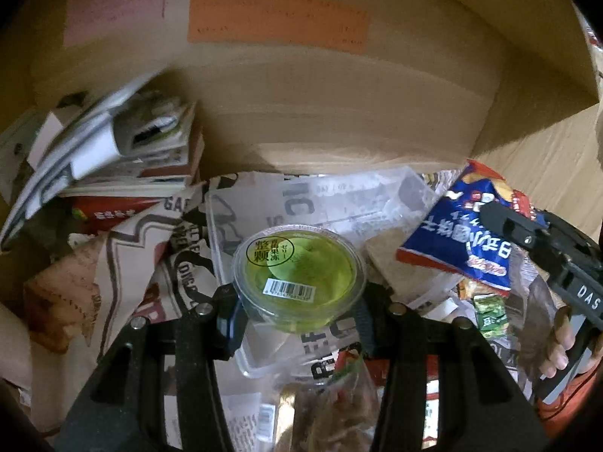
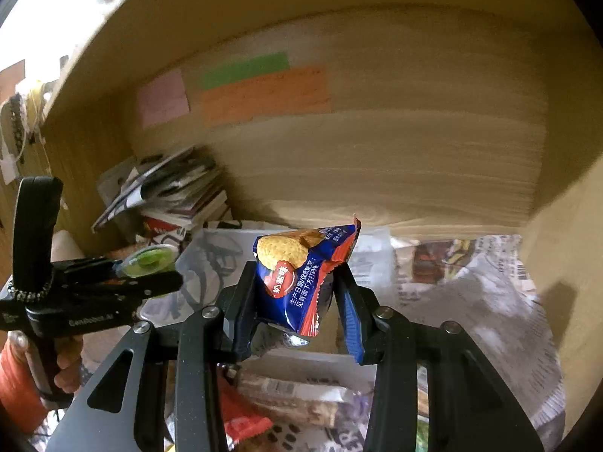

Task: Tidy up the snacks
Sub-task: 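Lift the jelly cup into the clear box while the right tool drops the chip bag there, then grasp the gold-wrapped bar with the left tool while the right tool grasps the puffed snack pack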

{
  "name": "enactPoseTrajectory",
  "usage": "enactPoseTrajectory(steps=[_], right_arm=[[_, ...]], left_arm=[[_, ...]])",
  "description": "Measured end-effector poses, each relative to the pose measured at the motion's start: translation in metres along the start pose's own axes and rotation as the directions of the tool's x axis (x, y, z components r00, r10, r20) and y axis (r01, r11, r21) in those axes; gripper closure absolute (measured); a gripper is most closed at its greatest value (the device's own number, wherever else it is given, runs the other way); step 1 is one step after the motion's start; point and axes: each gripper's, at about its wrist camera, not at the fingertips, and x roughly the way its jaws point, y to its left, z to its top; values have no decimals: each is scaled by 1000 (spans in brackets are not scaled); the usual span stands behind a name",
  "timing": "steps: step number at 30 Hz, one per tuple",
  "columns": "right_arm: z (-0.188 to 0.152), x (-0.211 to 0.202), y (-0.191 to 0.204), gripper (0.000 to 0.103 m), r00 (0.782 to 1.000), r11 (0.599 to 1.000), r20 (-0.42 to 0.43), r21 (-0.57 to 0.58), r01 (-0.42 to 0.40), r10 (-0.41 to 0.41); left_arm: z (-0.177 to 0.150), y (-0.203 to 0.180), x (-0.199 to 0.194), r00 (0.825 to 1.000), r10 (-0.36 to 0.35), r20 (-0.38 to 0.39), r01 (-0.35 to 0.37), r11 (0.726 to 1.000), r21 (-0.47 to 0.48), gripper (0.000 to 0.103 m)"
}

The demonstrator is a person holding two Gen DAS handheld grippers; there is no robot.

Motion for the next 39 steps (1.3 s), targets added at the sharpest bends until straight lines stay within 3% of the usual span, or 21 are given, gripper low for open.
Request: enactPoseTrajectory(steps=[12,15,17,20,29,39], right_arm=[[-4,42,9,63,993,999,-120,-44,-4,-2],[-3,40,8,48,992,998,-122,-50,27,-33],[-2,35,7,37,993,999,-116,-45,30,-35],[0,24,5,31,994,998,-97,-42,37,-41],[-5,-12,0,29,997,999,-64,-16,38,-39],[-31,-38,16,22,998,1000,-67,-18,15,-16]], left_arm=[[2,5,34,997,5,-78,-6,1000,-9,55],[1,8,35,995,-3,-95,0,1000,-23,53],[0,8,29,997,2,-74,-3,1000,-24,50],[2,5,15,999,10,-35,-11,1000,-13,41],[-9,-7,-34,999,17,39,-18,999,28,32],[-48,-12,-62,1000,13,29,-13,1000,25,22]])
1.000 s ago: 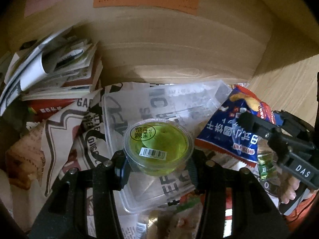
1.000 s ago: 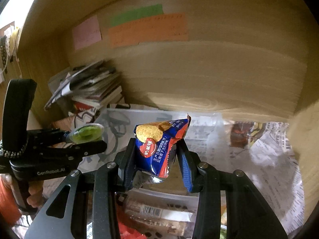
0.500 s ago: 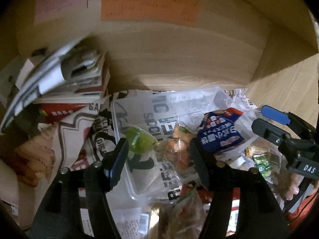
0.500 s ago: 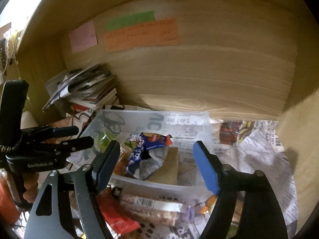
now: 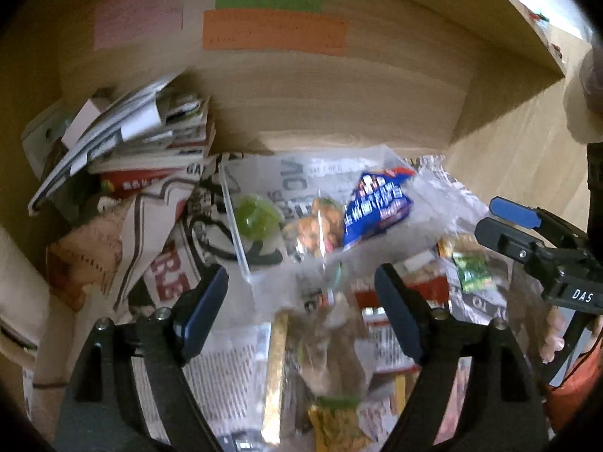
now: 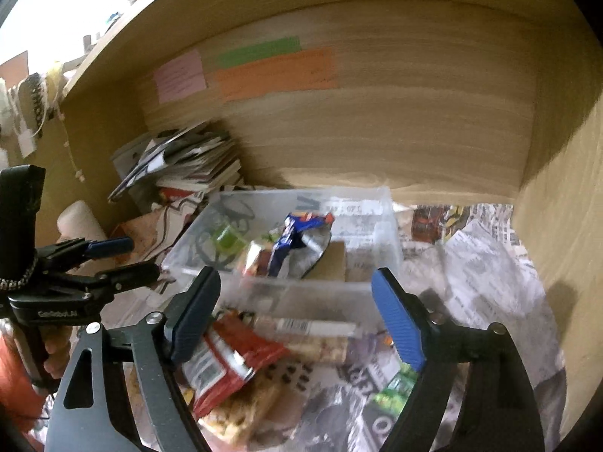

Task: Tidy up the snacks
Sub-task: 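Grasp the gold-wrapped bar with the left tool while the right tool grasps the puffed snack pack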

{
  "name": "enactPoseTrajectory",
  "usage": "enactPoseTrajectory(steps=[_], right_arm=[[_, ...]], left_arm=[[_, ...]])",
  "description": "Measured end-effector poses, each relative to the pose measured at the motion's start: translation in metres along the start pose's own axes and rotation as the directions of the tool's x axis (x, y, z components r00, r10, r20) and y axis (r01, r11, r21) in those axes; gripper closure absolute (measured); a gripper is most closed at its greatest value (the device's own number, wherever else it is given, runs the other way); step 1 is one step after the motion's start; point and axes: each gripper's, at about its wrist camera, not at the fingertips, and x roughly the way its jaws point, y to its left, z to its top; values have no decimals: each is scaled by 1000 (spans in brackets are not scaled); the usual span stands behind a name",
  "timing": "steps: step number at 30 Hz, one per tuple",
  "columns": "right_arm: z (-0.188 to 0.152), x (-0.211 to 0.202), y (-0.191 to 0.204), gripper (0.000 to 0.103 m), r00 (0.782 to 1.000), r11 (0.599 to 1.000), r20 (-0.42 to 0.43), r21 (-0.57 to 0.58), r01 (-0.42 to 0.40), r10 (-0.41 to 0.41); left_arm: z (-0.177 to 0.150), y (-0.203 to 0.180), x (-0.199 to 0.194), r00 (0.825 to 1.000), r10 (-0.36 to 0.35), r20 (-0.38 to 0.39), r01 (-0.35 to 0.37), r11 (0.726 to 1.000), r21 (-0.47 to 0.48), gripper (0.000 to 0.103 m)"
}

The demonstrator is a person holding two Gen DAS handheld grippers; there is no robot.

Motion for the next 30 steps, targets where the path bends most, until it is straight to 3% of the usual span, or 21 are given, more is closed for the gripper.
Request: enactPoseTrajectory(steps=[9,22,30], right_arm=[[-34,3,12,22,997,1000,-77,14,-23,24],[-82,3,29,19,992,999,-126,25,-30,33],[-94,32,29,19,974,996,-217,71,-46,60]], left_arm=[[-43,5,-7,998,22,-54,-22,1000,-1,22],[-83,39,-45,999,47,-28,-50,991,-127,20],[-90,47,-9,992,26,-126,-45,987,-157,20]])
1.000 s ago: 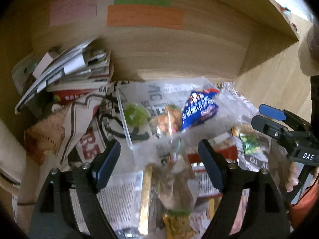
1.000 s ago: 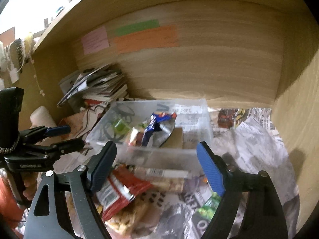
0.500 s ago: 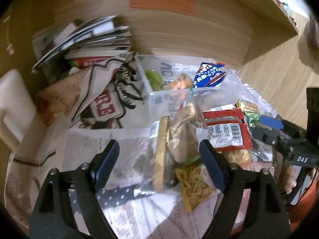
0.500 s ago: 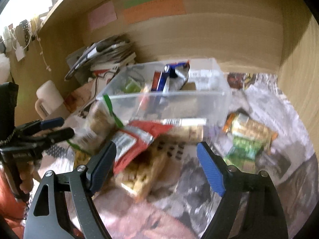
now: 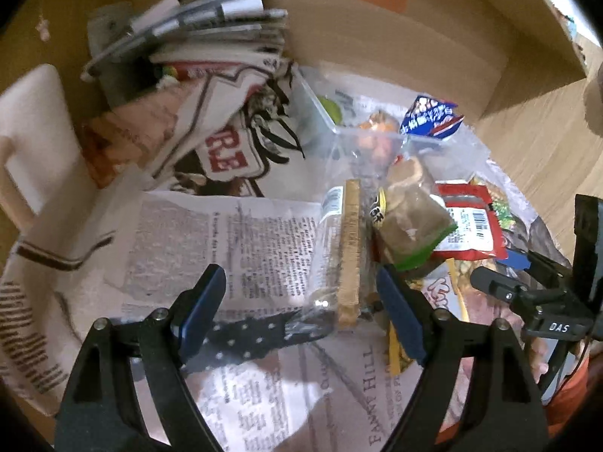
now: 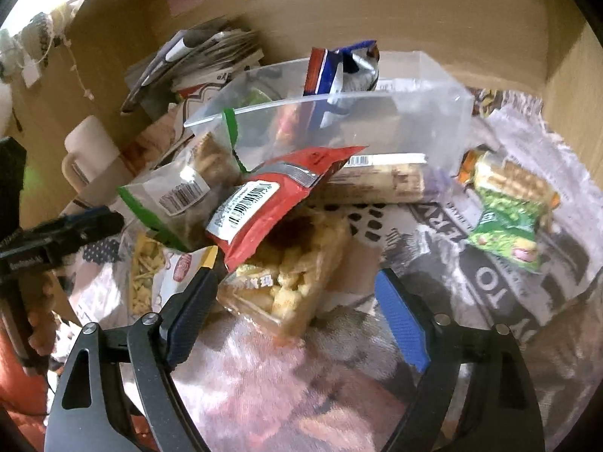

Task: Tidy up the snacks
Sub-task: 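Grasp the gold-wrapped bar with the left tool while the right tool grasps the puffed snack pack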

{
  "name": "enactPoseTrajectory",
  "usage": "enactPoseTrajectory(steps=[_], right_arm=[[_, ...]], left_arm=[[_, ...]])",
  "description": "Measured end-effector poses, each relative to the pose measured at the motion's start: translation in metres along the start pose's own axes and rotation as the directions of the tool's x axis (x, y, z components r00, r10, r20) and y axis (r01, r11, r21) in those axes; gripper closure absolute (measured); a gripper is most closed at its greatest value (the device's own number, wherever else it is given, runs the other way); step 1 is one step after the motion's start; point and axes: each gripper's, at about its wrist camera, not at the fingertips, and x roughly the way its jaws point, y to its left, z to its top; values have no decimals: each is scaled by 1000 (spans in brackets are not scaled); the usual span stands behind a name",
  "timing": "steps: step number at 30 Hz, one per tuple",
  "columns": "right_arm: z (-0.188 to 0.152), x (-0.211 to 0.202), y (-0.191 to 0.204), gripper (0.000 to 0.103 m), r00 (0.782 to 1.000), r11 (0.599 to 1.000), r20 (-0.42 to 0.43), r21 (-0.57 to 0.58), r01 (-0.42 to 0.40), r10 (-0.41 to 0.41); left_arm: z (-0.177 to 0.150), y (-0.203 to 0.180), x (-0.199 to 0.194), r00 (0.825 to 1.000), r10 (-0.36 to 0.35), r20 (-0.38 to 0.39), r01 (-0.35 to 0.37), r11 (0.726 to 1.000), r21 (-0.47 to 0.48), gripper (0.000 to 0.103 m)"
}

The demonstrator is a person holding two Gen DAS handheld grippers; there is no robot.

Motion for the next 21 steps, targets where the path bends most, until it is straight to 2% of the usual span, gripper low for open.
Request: enactPoseTrajectory(steps=[4,10,12,17,20,21], right_arm=[[2,3,-2,20,1000,1000,-6,11,0,0],[-1,-6,-16,27,999,998,-7,27,48,-48],[-1,-10,-25,27,998,997,-10,50,61,-61],[1,-11,-29,27,999,997,-24,63,50,-49],[5,-2,-18,27,999,999,-34,34,28,-27],[7,2,-15,27,999,1000,-41,26,12,-11]], left_arm=[[7,-7,19,1000,-5,-17,6,1000,12,20],[14,-10,46,999,-3,-42,4,1000,10,22],[15,-12,48,1000,4,-28,-3,1000,17,24],[17,-19,55,1000,4,-10,-3,999,46,37],[17,-22,57,1000,-2,-3,2,998,58,52],[16,-23,57,1000,-8,-2,8,998,61,60]])
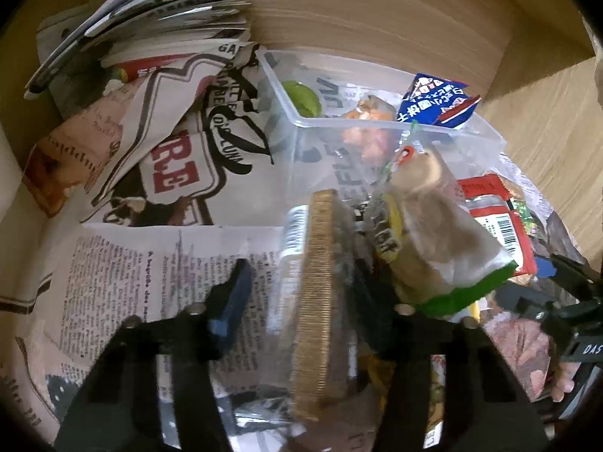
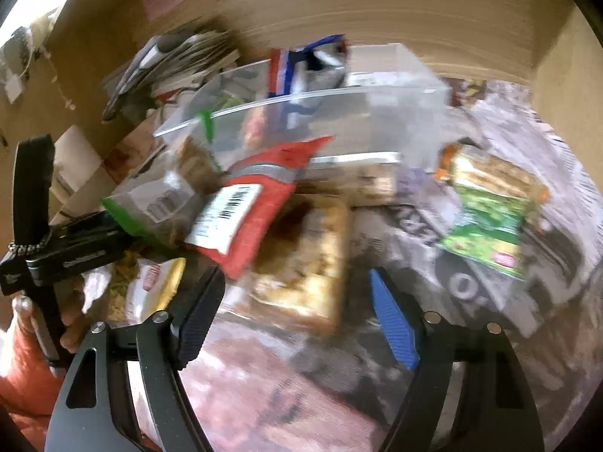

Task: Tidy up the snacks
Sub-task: 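Grasp the gold-wrapped bar with the left tool while the right tool grasps the puffed snack pack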

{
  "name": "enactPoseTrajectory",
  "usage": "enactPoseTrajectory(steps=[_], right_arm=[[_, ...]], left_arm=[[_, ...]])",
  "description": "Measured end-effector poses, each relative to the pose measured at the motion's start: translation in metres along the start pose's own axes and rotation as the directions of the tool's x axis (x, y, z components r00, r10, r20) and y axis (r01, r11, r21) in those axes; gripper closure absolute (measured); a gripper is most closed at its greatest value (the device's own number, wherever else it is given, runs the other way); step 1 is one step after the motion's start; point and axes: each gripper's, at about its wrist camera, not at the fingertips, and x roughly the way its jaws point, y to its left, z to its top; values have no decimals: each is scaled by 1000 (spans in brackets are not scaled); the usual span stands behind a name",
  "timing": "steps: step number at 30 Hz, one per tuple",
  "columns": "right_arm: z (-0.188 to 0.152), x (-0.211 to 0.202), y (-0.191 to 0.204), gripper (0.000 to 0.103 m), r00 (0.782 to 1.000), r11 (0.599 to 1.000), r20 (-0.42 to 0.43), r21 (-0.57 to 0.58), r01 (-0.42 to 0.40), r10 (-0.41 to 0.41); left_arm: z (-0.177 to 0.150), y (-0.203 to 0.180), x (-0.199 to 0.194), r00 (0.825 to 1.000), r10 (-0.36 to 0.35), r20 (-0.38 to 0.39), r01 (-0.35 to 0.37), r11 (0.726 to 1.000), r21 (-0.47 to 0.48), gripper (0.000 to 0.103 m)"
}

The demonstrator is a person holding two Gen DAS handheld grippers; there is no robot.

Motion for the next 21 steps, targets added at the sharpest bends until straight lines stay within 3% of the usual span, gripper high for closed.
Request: enactPoseTrajectory(steps=[4,7,10,21], right_arm=[[4,12,6,37,1000,999,-1,-41,24,-24],[5,12,2,58,999,998,19,-60,33,-32],[2,6,-9,59,999,999,36,-34,16,-14],[1,-33,-30,59,989,997,126,37,73,-77]], left_arm=[[-2,-1,-1,1000,3,10,-3,1000,6,65],[-4,4,-8,1000,9,20,-9,1000,-8,67],[-4,9,-18,999,21,38,-20,1000,-19,68],[-1,18,-51,994,36,107,-32,999,-39,68]])
